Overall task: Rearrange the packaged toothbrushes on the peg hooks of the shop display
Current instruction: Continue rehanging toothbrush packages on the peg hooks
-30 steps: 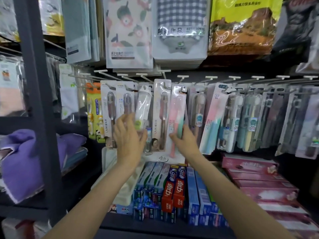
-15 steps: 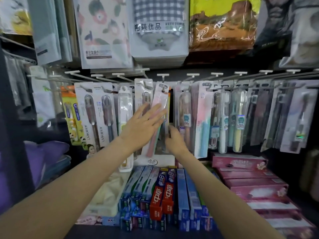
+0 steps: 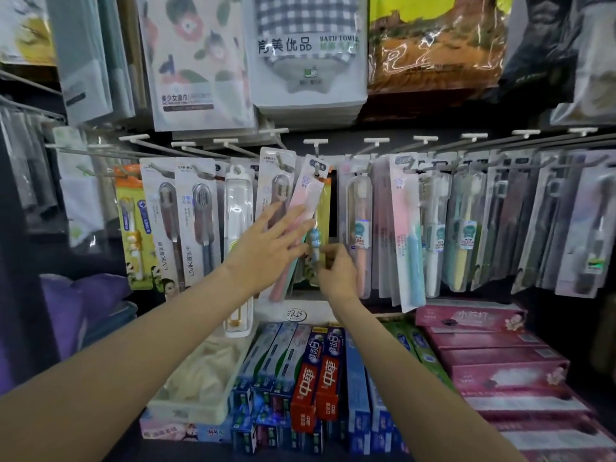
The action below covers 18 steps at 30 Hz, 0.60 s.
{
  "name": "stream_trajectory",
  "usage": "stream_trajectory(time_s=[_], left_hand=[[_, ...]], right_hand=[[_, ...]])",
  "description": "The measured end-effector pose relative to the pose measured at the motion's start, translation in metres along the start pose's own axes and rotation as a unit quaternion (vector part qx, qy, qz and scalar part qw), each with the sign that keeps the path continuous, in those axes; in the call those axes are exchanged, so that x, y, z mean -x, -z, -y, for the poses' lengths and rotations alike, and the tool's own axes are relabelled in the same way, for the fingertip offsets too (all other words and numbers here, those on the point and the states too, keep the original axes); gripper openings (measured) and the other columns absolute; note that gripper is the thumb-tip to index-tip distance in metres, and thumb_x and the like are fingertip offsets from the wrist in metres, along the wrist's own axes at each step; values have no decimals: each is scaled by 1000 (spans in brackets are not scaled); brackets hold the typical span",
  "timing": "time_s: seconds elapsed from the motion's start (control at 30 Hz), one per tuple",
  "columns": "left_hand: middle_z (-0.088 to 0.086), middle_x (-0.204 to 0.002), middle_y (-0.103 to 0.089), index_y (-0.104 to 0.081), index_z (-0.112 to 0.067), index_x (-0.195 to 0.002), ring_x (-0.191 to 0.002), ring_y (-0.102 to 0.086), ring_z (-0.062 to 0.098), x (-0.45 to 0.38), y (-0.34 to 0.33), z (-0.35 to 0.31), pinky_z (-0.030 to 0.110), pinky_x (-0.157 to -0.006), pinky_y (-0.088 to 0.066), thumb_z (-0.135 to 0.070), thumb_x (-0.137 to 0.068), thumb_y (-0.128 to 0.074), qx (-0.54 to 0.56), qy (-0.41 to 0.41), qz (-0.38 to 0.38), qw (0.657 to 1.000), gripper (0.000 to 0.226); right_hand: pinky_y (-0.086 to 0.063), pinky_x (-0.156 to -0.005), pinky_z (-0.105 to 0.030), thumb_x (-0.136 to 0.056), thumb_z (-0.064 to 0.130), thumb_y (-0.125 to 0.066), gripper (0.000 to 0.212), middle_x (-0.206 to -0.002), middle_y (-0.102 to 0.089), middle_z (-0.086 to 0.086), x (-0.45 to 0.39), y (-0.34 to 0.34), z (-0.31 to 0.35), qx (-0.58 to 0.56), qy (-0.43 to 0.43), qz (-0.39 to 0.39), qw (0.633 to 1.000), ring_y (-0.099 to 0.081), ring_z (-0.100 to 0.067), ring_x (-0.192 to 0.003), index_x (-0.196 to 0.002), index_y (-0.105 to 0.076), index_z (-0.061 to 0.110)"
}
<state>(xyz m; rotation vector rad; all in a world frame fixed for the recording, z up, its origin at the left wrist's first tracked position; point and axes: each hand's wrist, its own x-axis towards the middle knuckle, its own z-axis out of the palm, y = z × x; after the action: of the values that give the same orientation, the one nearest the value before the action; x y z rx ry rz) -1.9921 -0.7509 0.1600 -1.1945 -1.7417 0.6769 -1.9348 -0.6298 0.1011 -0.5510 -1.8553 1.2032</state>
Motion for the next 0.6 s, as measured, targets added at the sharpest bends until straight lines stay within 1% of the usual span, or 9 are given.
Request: stream_trajectory(time_s=[0.03, 0.1, 0.2, 0.27, 0.33, 0.4, 0.47, 0.53, 0.6], left_hand=[[5, -156, 10, -17, -25, -146, -141, 18, 30, 0, 0, 0, 50, -101, 23, -25, -100, -26, 3, 2, -3, 1000, 47], [4, -156, 10, -16, -26, -146, -141, 17, 30, 1, -1, 0, 51, -102, 22, -25, -100, -26, 8, 4, -5, 1000, 48], [4, -156, 8, -18, -26, -146, -142, 14, 30, 1, -2, 0, 51, -106, 18, -25, -99, -29, 23, 6, -6, 1000, 48], [4, -156, 6, -25, -26, -144, -142, 12, 30, 2, -1, 0, 50, -110, 11, -23, -98, -35, 42, 10, -14, 999, 48], [4, -157, 6, -28, -24, -144, -142, 12, 31, 3, -2, 0, 50, -113, 5, -21, -97, -36, 55, 8, -18, 998, 48], [4, -157, 7, -27, -24, -144, -142, 11, 32, 5, -3, 2, 49, -114, 3, -20, -96, -38, 53, 5, -22, 998, 50], [5, -156, 7, -24, -25, -144, -142, 11, 32, 6, -2, 1, 48, -114, 3, -20, -96, -40, 47, 2, -17, 999, 51], [5, -156, 9, -21, -25, -145, -142, 12, 32, 6, 0, -1, 48, -114, 4, -21, -96, -39, 47, 5, -10, 999, 52], [5, -156, 12, -17, -26, -146, -141, 13, 33, 5, 0, -5, 49, -113, 4, -23, -96, -39, 46, 11, -6, 999, 54]], right_hand=[[-47, -79, -29, -87, -2, -55, 22, -102, -58, -7, -1, -2, 1, -15, -3, -24, 1000, -53, -16, -90, -102, -46, 10], [-44, -73, -27, -84, 2, -61, 29, -96, -55, -4, -2, -6, 4, -32, 2, -45, 998, -54, -18, -88, -100, -39, 11], [-45, -76, -29, -84, 3, -63, 43, -109, -58, -7, -3, -8, 14, -13, 3, -20, 1000, -57, -21, -96, -118, -38, 11], [-44, -71, -30, -87, 5, -59, 44, -110, -61, -11, -1, -5, 19, 43, 19, -10, 999, -59, -25, -94, -124, -37, 12], [-46, -66, -32, -89, 9, -55, 40, -103, -63, -14, 8, 3, 21, 91, 65, -32, 993, -60, -29, -88, -125, -36, 12], [-50, -66, -39, -91, 15, -53, 42, -97, -63, -13, 17, 18, 24, 145, 124, -61, 980, -60, -31, -87, -129, -35, 14], [-45, -62, -36, -92, 14, -49, 47, -92, -60, -10, 22, 38, 32, 223, 164, -64, 959, -59, -31, -83, -135, -31, 15], [-39, -61, -33, -90, 9, -48, 50, -96, -61, -13, 18, 59, 43, 305, 168, -49, 936, -59, -33, -86, -138, -32, 16], [-42, -66, -33, -89, 9, -48, 48, -104, -63, -13, 10, 76, 53, 383, 148, -4, 912, -59, -34, -92, -135, -40, 20]])
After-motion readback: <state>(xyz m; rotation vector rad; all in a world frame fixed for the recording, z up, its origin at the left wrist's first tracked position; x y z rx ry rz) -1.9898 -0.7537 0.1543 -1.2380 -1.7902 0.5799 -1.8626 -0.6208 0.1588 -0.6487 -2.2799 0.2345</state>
